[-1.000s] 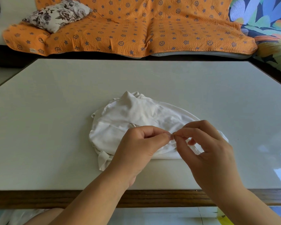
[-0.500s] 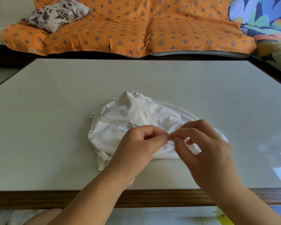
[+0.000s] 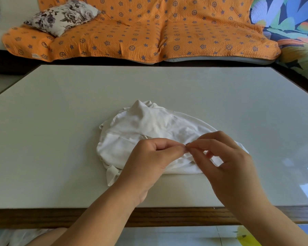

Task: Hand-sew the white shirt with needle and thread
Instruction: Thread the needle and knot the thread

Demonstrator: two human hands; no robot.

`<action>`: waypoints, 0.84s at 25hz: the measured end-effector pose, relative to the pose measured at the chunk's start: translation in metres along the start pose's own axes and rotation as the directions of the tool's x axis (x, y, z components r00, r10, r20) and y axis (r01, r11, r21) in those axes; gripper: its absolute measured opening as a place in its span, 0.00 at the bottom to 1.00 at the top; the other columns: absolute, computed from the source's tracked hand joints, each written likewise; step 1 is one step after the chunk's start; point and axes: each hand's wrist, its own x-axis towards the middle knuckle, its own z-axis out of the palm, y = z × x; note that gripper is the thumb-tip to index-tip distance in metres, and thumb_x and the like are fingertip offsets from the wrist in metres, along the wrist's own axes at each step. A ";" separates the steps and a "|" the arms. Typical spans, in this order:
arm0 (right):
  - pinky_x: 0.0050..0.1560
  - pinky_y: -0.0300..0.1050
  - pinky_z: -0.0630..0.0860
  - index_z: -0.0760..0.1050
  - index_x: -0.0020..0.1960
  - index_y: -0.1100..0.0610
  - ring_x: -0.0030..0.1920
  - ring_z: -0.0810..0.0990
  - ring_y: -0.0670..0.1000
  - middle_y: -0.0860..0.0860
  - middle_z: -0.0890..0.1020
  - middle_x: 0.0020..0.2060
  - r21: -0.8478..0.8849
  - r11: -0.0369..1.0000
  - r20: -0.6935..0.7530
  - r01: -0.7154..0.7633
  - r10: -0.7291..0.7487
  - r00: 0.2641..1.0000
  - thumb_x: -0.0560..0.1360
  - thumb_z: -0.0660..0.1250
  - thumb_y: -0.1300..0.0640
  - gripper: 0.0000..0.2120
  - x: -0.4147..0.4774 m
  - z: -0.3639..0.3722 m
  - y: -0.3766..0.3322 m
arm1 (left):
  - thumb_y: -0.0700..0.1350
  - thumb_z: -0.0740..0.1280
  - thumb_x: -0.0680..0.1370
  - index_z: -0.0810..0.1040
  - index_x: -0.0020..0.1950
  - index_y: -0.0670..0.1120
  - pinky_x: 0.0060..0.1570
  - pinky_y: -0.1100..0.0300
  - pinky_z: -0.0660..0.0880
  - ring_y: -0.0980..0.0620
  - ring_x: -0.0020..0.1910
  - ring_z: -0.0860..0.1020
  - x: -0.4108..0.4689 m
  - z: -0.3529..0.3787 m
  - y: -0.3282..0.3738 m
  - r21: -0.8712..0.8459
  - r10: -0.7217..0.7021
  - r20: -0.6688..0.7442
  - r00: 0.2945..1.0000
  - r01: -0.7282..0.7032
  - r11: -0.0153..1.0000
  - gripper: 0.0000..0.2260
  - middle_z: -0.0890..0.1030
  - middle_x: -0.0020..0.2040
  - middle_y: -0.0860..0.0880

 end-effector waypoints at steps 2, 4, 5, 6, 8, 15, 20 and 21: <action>0.47 0.37 0.78 0.80 0.54 0.46 0.44 0.83 0.43 0.43 0.84 0.42 0.245 0.944 0.187 -0.223 0.180 0.966 0.75 0.70 0.62 0.13 0.002 -0.007 -0.003 | 0.45 0.71 0.75 0.86 0.41 0.50 0.30 0.74 0.66 0.68 0.28 0.76 0.000 -0.001 0.002 -0.047 -0.020 0.011 1.000 0.021 0.999 0.05 0.80 0.28 0.60; 0.46 0.36 0.78 0.79 0.58 0.45 0.43 0.84 0.45 0.44 0.84 0.42 0.268 0.922 0.271 -0.278 0.205 0.941 0.74 0.70 0.63 0.17 0.003 -0.010 -0.005 | 0.44 0.69 0.76 0.85 0.44 0.47 0.31 0.70 0.64 0.67 0.23 0.72 0.000 -0.002 0.004 -0.045 -0.042 0.032 0.999 0.044 0.998 0.05 0.73 0.21 0.62; 0.45 0.33 0.77 0.80 0.57 0.45 0.43 0.84 0.45 0.43 0.84 0.41 0.251 0.930 0.270 -0.269 0.200 0.942 0.74 0.70 0.63 0.17 0.003 -0.011 -0.006 | 0.43 0.69 0.76 0.85 0.45 0.47 0.32 0.68 0.63 0.67 0.23 0.72 0.001 -0.003 0.003 -0.039 -0.051 0.047 0.998 0.052 0.998 0.05 0.72 0.20 0.62; 0.44 0.32 0.76 0.81 0.55 0.46 0.42 0.84 0.44 0.43 0.84 0.40 0.234 0.939 0.260 -0.253 0.191 0.947 0.73 0.70 0.63 0.15 0.004 -0.011 -0.006 | 0.43 0.69 0.76 0.85 0.45 0.46 0.32 0.68 0.63 0.67 0.23 0.72 0.001 -0.004 0.003 -0.036 -0.056 0.065 0.996 0.058 0.998 0.05 0.72 0.20 0.62; 0.42 0.30 0.75 0.84 0.51 0.47 0.41 0.83 0.42 0.43 0.83 0.38 0.215 0.949 0.246 -0.231 0.176 0.953 0.73 0.71 0.63 0.13 0.004 -0.011 -0.009 | 0.43 0.69 0.76 0.85 0.47 0.45 0.31 0.71 0.63 0.67 0.24 0.72 0.004 -0.006 0.001 -0.032 -0.066 0.101 0.993 0.069 0.997 0.05 0.73 0.22 0.61; 0.38 0.27 0.72 0.85 0.40 0.46 0.36 0.81 0.40 0.41 0.83 0.32 0.157 0.951 0.278 -0.267 0.217 0.936 0.71 0.73 0.62 0.10 0.008 -0.016 -0.013 | 0.43 0.68 0.78 0.85 0.52 0.42 0.49 0.75 0.67 0.73 0.38 0.60 0.004 -0.010 0.001 -0.015 -0.053 0.217 0.975 0.058 0.998 0.08 0.86 0.44 0.53; 0.38 0.30 0.74 0.81 0.38 0.47 0.37 0.82 0.43 0.39 0.83 0.34 -0.026 0.987 0.162 -0.160 0.162 0.974 0.71 0.71 0.62 0.10 0.006 -0.012 -0.012 | 0.48 0.69 0.78 0.87 0.47 0.51 0.52 0.69 0.70 0.65 0.53 0.80 0.004 -0.007 -0.006 0.106 0.008 0.181 0.984 -0.027 0.994 0.06 0.86 0.47 0.58; 0.39 0.33 0.76 0.81 0.37 0.47 0.37 0.82 0.44 0.39 0.83 0.34 -0.048 0.987 0.130 -0.152 0.157 0.979 0.70 0.71 0.61 0.09 0.007 -0.012 -0.010 | 0.47 0.69 0.78 0.87 0.46 0.52 0.52 0.70 0.69 0.66 0.53 0.80 0.004 -0.006 -0.007 0.110 0.020 0.156 0.988 -0.037 0.993 0.06 0.86 0.46 0.59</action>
